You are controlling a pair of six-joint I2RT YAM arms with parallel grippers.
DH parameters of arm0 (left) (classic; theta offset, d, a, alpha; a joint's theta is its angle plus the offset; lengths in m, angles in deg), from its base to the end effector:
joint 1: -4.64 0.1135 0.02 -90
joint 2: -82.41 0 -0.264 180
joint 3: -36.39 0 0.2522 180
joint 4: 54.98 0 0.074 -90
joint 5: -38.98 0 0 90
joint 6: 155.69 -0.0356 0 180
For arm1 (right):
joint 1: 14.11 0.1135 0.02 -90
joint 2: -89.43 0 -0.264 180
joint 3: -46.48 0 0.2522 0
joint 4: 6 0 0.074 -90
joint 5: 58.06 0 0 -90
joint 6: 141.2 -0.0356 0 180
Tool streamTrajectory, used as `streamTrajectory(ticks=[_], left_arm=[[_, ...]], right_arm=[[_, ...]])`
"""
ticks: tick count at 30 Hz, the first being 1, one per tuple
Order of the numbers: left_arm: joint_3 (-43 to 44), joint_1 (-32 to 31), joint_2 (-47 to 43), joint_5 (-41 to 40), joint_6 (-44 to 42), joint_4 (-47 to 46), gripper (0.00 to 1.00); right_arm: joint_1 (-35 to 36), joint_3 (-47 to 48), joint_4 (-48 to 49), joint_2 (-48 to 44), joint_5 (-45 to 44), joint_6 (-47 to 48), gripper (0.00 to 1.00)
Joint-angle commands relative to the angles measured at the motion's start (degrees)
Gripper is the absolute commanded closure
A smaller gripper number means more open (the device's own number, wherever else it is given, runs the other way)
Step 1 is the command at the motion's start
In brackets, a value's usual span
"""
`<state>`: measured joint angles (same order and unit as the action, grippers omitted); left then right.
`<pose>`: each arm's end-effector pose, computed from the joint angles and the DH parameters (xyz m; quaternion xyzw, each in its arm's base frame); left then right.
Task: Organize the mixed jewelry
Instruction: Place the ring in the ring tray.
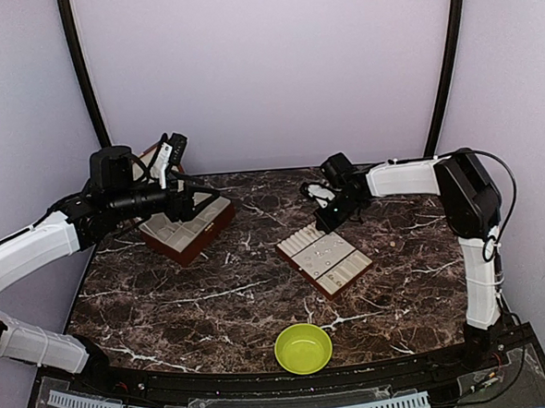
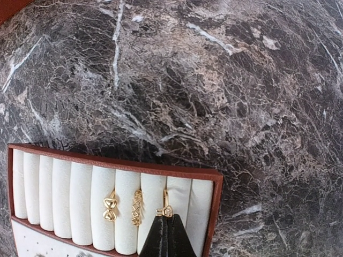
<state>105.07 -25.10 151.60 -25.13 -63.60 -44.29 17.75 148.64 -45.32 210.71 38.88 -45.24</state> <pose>0.2375 -0.1536 0.3374 0.3180 0.6973 -0.3361 0.5474 0.3821 0.2426 0.1634 -0.3269 0.9034 0.1176 0.2515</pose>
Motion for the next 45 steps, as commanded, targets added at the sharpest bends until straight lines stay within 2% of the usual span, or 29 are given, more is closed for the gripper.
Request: streamTrajectory(ticks=[1, 12, 24, 32, 45], left_arm=[[-0.5, 0.2, -2.0, -0.1, -1.0, 0.5, 0.32], [-0.5, 0.1, -1.9, -0.1, -0.9, 0.5, 0.32], [-0.7, 0.1, -2.3, 0.2, -0.3, 0.1, 0.32], [-0.9, 0.1, -2.3, -0.6, -0.2, -0.1, 0.32], [-1.1, 0.1, -2.9, -1.7, -0.6, 0.2, 0.32]], right_arm=[[-0.2, 1.0, -4.1, 1.2, -1.8, 1.1, 1.00], [-0.1, 3.1, -8.3, 2.6, -3.7, 1.9, 1.00], [-0.1, 3.1, -8.6, 1.2, -6.3, 0.2, 0.99], [0.0, -0.2, -6.2, -3.5, -8.0, 0.1, 0.80], [-0.1, -1.4, -5.2, -8.5, -6.0, -1.2, 0.61]])
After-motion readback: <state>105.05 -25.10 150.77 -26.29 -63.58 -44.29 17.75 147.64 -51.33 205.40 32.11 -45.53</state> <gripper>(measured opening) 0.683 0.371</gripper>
